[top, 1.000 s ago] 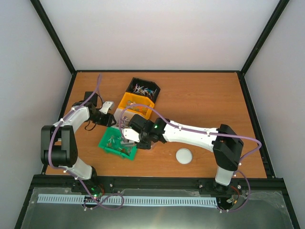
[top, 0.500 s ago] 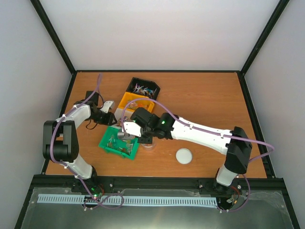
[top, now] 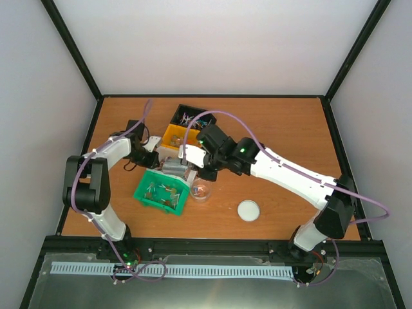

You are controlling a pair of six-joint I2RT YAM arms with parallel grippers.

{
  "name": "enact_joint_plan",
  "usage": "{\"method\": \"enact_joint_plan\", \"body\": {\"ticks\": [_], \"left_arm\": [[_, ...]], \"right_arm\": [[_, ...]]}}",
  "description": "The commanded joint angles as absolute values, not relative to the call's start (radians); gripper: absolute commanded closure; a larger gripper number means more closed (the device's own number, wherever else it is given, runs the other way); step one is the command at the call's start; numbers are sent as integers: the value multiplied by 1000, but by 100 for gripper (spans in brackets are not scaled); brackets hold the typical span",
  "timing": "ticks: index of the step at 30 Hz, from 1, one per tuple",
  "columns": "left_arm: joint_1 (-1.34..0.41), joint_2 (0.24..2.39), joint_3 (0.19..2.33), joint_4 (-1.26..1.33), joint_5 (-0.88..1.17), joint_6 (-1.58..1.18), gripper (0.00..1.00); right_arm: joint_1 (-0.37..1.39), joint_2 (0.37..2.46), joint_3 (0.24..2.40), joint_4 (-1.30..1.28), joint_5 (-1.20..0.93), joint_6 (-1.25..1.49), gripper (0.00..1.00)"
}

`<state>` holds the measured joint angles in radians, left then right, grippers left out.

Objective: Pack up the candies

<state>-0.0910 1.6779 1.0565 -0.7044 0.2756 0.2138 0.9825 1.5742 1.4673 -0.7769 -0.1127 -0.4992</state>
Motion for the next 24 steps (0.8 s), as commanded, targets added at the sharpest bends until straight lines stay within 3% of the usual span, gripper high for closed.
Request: {"method": "enact_joint_plan", "body": {"ticks": [1,5,17,24], "left_arm": [[-95,1713,1102,-726,267,225,80],[-82,1728,1095,-736,398,242,99],[126,1878,1142,-865,918,436,99],[143,1906,1131,-857,1009,456,99]], "right_arm": [[931,1498,1451,-785,-191,-459,97],[865,1469,1431,-790,-242,-441,97],[755,1417,1412,-802,-367,-420,97],[752,1422,1414,-805,-380,-421,97]]}}
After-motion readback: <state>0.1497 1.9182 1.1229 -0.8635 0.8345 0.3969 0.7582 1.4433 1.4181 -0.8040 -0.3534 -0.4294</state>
